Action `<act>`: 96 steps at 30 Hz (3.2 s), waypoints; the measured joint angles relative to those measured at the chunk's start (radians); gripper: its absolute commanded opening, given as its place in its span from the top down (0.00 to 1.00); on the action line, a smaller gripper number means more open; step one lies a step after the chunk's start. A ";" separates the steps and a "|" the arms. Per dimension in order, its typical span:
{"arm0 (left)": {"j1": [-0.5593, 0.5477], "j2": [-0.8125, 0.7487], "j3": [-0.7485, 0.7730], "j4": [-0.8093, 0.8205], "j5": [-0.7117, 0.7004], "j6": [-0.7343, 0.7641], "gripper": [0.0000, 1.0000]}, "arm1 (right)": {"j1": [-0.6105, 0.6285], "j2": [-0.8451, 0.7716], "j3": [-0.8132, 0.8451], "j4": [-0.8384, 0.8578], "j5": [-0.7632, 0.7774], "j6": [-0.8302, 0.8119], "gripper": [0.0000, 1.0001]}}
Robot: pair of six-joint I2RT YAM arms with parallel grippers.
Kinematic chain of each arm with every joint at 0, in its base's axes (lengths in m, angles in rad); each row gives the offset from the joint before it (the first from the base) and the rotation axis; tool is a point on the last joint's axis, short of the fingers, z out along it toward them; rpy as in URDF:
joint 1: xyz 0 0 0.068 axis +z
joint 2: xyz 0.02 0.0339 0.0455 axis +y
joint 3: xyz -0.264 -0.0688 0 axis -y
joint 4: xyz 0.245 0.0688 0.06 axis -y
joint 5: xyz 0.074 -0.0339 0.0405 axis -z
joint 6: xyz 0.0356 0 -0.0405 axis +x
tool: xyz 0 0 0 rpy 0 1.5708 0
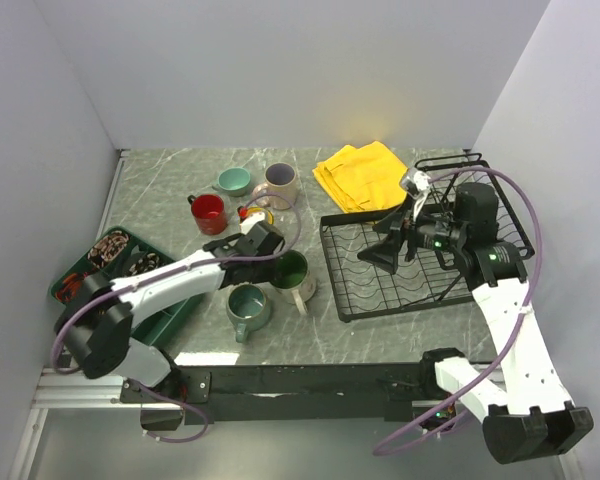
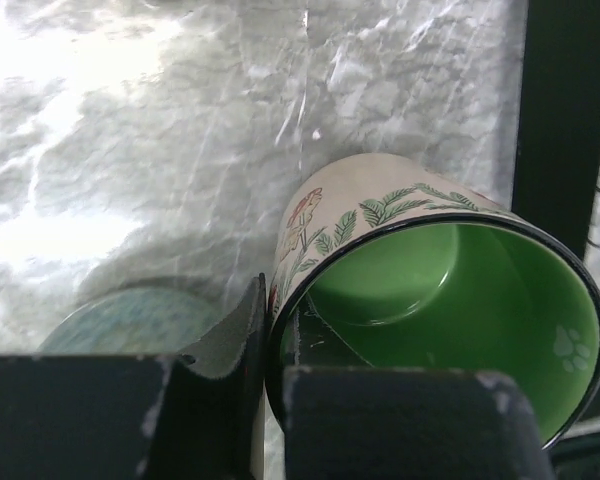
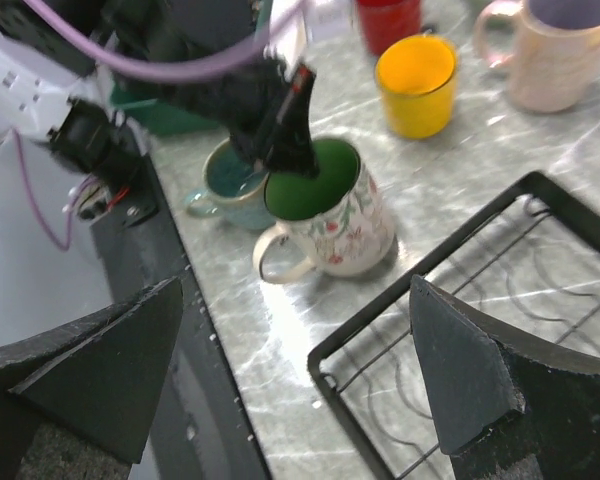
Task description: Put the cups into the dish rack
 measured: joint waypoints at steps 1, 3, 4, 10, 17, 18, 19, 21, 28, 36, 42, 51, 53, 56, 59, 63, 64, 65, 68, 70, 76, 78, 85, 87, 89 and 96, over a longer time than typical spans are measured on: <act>0.002 -0.023 -0.011 -0.001 0.003 0.000 0.99 | 0.012 0.006 0.002 -0.010 0.002 -0.005 0.00; 0.011 -0.089 -0.039 -0.001 0.013 0.002 0.99 | 0.045 0.026 0.014 -0.041 0.008 -0.017 0.00; 0.016 -0.133 -0.050 0.002 0.021 0.004 0.99 | 0.069 0.039 0.026 -0.056 0.020 -0.028 0.00; 0.047 -0.393 -0.080 0.149 0.080 -0.015 0.99 | 0.178 0.158 0.161 -0.170 0.013 -0.078 0.00; 0.055 -0.489 -0.138 0.530 0.057 -0.080 0.99 | 0.185 0.272 0.256 -0.158 -0.046 0.066 0.00; 0.058 -0.489 -0.153 0.581 0.053 -0.090 0.99 | 0.185 0.275 0.256 -0.138 -0.049 0.108 0.00; 0.061 -0.485 -0.169 0.632 0.050 -0.096 0.99 | 0.185 0.279 0.256 -0.107 -0.055 0.163 0.00; 0.072 -0.467 -0.189 0.726 0.048 -0.097 0.99 | 0.186 0.285 0.256 -0.035 -0.077 0.293 0.00; 0.085 -0.364 -0.187 0.964 0.055 -0.097 0.99 | 0.185 0.304 0.192 0.282 -0.112 0.694 0.00; 0.085 -0.307 -0.127 1.083 0.082 -0.101 0.99 | 0.189 0.321 0.139 0.500 -0.143 0.937 0.00; 0.085 -0.307 -0.105 1.154 0.092 -0.129 0.99 | 0.190 0.325 0.081 0.832 -0.168 1.233 0.02; 0.085 -0.254 -0.060 1.198 0.134 -0.168 0.99 | 0.196 0.393 0.079 1.235 -0.183 1.598 0.19; 0.085 -0.239 -0.057 1.207 0.141 -0.174 0.99 | 0.200 0.393 0.079 1.254 -0.183 1.620 0.24; 0.086 -0.216 -0.053 1.229 0.141 -0.187 0.99 | 0.206 0.391 0.074 1.263 -0.184 1.639 0.32; 0.087 -0.200 -0.053 1.244 0.141 -0.198 0.99 | 0.206 0.388 0.059 1.264 -0.184 1.649 0.42; 0.087 -0.189 -0.053 1.251 0.140 -0.198 0.99 | 0.207 0.386 0.046 1.250 -0.180 1.651 0.44; 0.087 -0.186 -0.052 1.253 0.139 -0.196 0.99 | 0.207 0.385 0.046 1.241 -0.179 1.649 0.44; 0.087 -0.185 -0.051 1.254 0.137 -0.193 0.99 | 0.207 0.384 0.046 1.234 -0.177 1.646 0.44; 0.080 -0.181 -0.038 1.239 0.122 -0.160 0.99 | 0.206 0.379 0.043 1.222 -0.164 1.642 0.44; 0.067 -0.177 -0.016 1.217 0.100 -0.123 0.99 | 0.206 0.376 0.042 1.211 -0.154 1.642 0.44; 0.027 -0.170 0.021 1.200 0.045 -0.037 0.99 | 0.206 0.372 0.034 1.203 -0.128 1.639 0.53; 0.023 -0.169 0.021 1.197 0.034 -0.024 0.99 | 0.203 0.369 0.023 1.208 -0.123 1.642 0.59; 0.021 -0.141 0.021 1.215 0.024 -0.050 0.99 | 0.193 0.368 0.005 1.252 -0.120 1.698 1.00; 0.020 -0.132 0.025 1.231 0.031 -0.059 0.91 | 0.187 0.362 -0.005 1.273 -0.117 1.714 1.00; 0.019 -0.127 0.025 1.238 0.037 -0.064 0.73 | 0.181 0.360 -0.008 1.289 -0.122 1.726 1.00; 0.001 -0.130 0.026 1.235 0.065 -0.074 0.18 | 0.128 0.348 -0.043 1.275 -0.171 1.677 1.00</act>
